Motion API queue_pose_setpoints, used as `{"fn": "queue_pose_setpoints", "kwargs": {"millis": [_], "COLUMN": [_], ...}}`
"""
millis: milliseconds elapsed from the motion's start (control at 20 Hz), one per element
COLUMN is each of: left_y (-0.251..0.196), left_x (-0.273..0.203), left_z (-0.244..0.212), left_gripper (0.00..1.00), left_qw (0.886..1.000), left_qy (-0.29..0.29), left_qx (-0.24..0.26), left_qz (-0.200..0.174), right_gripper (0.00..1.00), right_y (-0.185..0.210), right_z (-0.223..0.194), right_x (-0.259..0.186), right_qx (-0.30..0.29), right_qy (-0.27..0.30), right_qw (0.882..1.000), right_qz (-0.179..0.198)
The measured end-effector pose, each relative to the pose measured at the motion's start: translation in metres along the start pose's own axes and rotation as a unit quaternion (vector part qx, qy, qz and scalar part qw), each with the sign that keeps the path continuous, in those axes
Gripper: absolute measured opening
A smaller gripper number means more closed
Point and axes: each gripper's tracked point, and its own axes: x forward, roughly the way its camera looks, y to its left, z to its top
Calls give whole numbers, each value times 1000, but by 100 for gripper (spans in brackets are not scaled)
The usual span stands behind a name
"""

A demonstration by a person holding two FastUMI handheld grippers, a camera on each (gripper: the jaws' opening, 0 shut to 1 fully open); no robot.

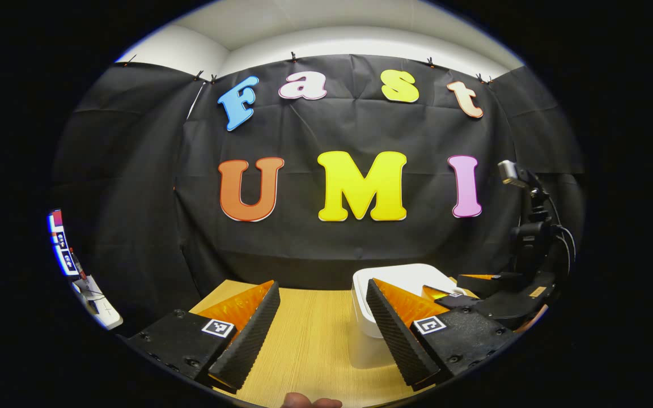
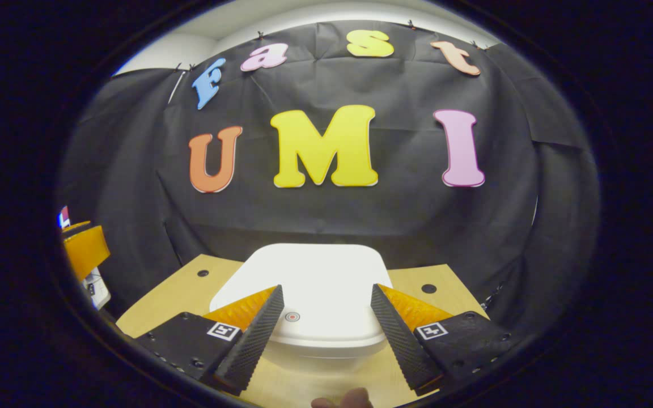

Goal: Press the lid of the desktop garbage bin to open it, pick up the crumpled paper on the desktop and throw it into the bin, then pick up the pop can on the desktop and drop it into the bin, and finally close the garbage bin lid.

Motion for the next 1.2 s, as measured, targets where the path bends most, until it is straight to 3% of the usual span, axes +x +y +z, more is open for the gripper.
{"fn": "queue_pose_setpoints", "kwargs": {"millis": [150,200,400,700,750,800,1200], "left_y": [-5,-7,-16,-24,-23,-24,-23], "left_x": [9,12,11,1,-1,-3,1], "left_z": [26,34,63,77,76,76,72], "left_gripper": [94,98,98,98,94,98,98], "left_qw": [1000,999,998,997,997,997,998], "left_qy": [-21,-28,-51,-63,-64,-65,-61], "left_qx": [3,2,-25,-14,-11,-14,-15], "left_qz": [-11,-16,-33,-34,-30,-31,-30], "right_gripper": [96,96,97,97,97,97,97], "right_y": [-21,-31,-44,-32,-32,-34,-30], "right_z": [44,59,90,98,96,95,100], "right_x": [-26,-33,-62,-100,-104,-106,-107], "right_qx": [-29,-36,-33,-2,-3,-7,-5], "right_qy": [-52,-70,-99,-108,-107,-107,-120], "right_qw": [998,996,993,993,993,993,992], "right_qz": [-20,-31,-50,-45,-46,-49,-44]}}
